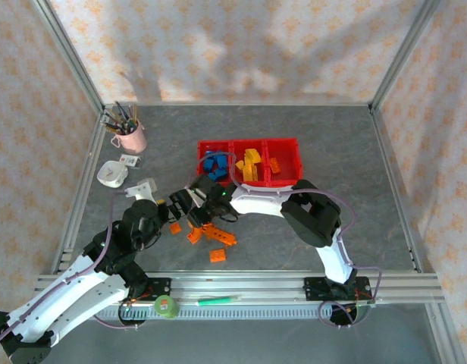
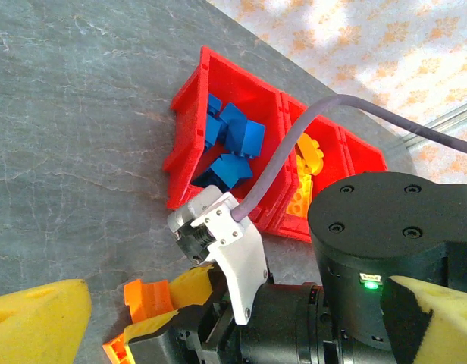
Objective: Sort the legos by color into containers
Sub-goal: Pick up the lego from the bottom-center of the table, then place the lego in the container.
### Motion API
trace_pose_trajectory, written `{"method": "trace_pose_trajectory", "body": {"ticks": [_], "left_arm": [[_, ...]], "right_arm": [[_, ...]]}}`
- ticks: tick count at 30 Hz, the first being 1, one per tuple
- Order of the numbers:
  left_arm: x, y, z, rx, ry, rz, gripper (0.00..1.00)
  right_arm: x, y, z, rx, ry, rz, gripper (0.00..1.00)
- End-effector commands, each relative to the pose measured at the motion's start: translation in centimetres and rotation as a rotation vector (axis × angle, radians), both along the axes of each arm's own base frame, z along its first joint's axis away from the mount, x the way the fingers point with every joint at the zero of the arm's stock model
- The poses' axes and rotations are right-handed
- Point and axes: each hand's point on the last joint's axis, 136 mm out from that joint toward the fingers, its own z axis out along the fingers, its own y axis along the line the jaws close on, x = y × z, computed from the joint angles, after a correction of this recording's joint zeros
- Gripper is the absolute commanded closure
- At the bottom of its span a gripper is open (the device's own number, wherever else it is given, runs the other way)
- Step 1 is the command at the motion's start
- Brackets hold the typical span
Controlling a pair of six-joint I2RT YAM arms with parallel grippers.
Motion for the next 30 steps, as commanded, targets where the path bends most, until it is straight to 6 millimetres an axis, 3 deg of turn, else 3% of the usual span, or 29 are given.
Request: {"method": "trace_pose_trajectory", "body": {"ticks": [1, 18, 24, 30], "left_arm": [[0.1, 0.4, 0.2, 0.005, -0.017, 0.018, 0.01], [0.3, 0.2, 0.3, 0.001, -0.021, 0.015, 0.01], [0.8, -0.3, 0.6, 0.003, -0.026, 0.004, 0.01], [1.5, -1.3, 1.0, 0.011, -0.031, -0.023, 0.01]], "right_arm": [[0.6, -0.1, 1.4, 0.007, -0.026, -0.023, 0.55], [1.7, -2.3, 5.5, 0.128, -0.004, -0.094, 0.60], [3.2, -5.3, 8.2, 0.189, 0.008, -0.193, 0.62], [5.5, -10.6, 12.2, 0.288, 0.027, -0.327, 0.62]]}}
